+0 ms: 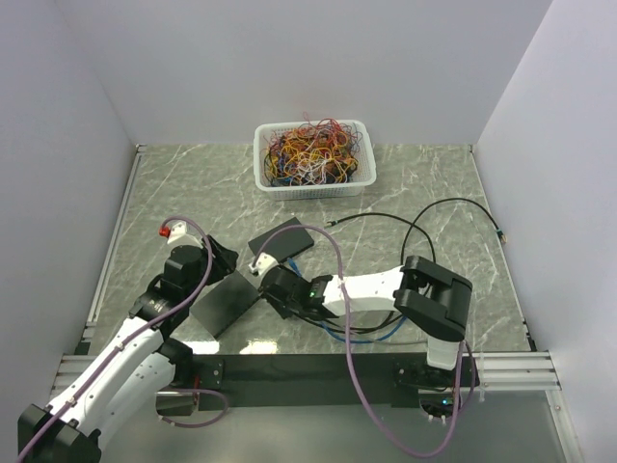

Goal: Insert the plug into the switch port

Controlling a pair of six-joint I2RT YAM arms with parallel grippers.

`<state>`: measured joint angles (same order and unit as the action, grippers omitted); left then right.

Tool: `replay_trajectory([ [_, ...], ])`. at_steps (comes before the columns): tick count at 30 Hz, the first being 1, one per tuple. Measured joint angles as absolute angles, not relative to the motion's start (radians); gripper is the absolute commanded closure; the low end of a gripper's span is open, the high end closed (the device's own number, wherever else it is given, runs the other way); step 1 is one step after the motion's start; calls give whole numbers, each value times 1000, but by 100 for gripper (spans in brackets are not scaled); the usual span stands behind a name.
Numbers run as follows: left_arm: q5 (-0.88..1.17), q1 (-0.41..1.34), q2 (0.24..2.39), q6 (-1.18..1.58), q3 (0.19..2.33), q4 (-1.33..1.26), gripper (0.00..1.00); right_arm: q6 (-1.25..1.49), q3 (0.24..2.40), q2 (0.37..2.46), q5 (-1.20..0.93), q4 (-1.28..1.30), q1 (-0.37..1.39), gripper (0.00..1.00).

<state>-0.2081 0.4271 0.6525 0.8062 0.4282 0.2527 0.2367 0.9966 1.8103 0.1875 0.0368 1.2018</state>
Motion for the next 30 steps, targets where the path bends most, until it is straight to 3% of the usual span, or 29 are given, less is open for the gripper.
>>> replay_trajectory([
  [6,-208,427,652,807,428,253,41,229,1030,1838,176,37,1202,74],
  [9,-208,427,652,807,428,252,41,221,1031,1839,171,37,1202,89],
  [13,-208,427,652,807,428,252,41,213,1028,1837,158,25,1202,100],
  [30,-208,427,653,806,421,252,41,212,882,1641,-7,-31,1214,100],
])
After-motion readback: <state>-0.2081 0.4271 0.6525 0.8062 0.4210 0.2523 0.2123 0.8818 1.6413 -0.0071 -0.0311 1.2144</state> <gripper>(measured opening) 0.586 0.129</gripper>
